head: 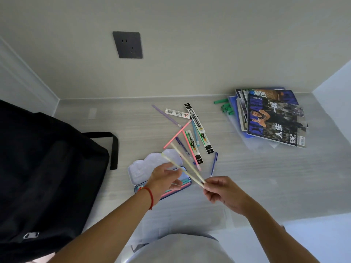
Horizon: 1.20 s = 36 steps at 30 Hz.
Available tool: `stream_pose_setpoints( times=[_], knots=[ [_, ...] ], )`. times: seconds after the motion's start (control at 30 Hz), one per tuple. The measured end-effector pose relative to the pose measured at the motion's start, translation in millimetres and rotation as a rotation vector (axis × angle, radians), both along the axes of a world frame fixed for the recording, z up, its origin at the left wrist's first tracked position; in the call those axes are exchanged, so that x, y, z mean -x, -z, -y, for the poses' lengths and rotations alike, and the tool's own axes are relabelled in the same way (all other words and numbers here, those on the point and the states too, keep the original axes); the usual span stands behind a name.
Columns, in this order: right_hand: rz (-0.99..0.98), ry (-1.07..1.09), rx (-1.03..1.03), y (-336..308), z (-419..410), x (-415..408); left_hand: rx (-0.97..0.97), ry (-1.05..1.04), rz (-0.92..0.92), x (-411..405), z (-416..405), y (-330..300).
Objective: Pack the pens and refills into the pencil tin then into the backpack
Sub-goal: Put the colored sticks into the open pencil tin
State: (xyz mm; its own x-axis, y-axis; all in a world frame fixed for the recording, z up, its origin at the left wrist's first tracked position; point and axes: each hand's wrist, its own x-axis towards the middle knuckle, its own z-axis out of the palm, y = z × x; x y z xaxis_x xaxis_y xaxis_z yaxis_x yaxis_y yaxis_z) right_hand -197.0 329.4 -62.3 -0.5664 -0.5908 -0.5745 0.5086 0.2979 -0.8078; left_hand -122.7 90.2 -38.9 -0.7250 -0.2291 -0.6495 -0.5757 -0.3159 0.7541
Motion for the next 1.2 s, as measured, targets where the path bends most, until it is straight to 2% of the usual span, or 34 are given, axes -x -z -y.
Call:
stream_pose_setpoints(
  times=[0.03, 0.1, 0.17, 0.3, 0.47, 0.73, 0.87, 0.97, 1.2],
  knots=[
    [-0.024, -0.065, -0.015, -1.7, 4.7, 0.8, -0.027, -0.123, -0.019, -2.2, 2.7, -0.8],
    [-0.125, -0.214, -0.076, -6.3, 15.5, 6.3, 0.041, -0.323, -0.028, -9.3, 17.3, 3.0],
    [-0.245, -0.361, -0.145, -12.0, 29.2, 13.9, 0.136, -0.371, -0.037, -24.1, 37.4, 11.6],
    [-0.476, -0.537, -0.291, -12.0, 61.0, 30.1, 0.362, -0.227, 0.009, -59.5, 62.4, 30.4],
    [-0.827, -0.551, -0.395, 7.5, 90.0, 40.6, 0.648, 0.031, 0.068, -81.3, 58.5, 38.5],
    [-1.032, -0.515, -0.319, 24.0, 90.9, 36.4, 0.981, 0.331, 0.053, -78.1, 56.2, 41.7],
    [-1.115, -0.541, -0.335, 26.5, 92.5, 31.2, 1.277, 0.525, 0.070, -80.8, 49.1, 41.4],
    [-1.179, -0.598, -0.369, 27.6, 95.3, 27.9, 1.363, 0.578, 0.081, -83.2, 45.0, 38.7],
    [-1.244, -0.735, -0.466, 25.6, 98.5, 19.3, 1.383, 0.538, 0.069, -92.2, 50.3, 36.7]
  ],
)
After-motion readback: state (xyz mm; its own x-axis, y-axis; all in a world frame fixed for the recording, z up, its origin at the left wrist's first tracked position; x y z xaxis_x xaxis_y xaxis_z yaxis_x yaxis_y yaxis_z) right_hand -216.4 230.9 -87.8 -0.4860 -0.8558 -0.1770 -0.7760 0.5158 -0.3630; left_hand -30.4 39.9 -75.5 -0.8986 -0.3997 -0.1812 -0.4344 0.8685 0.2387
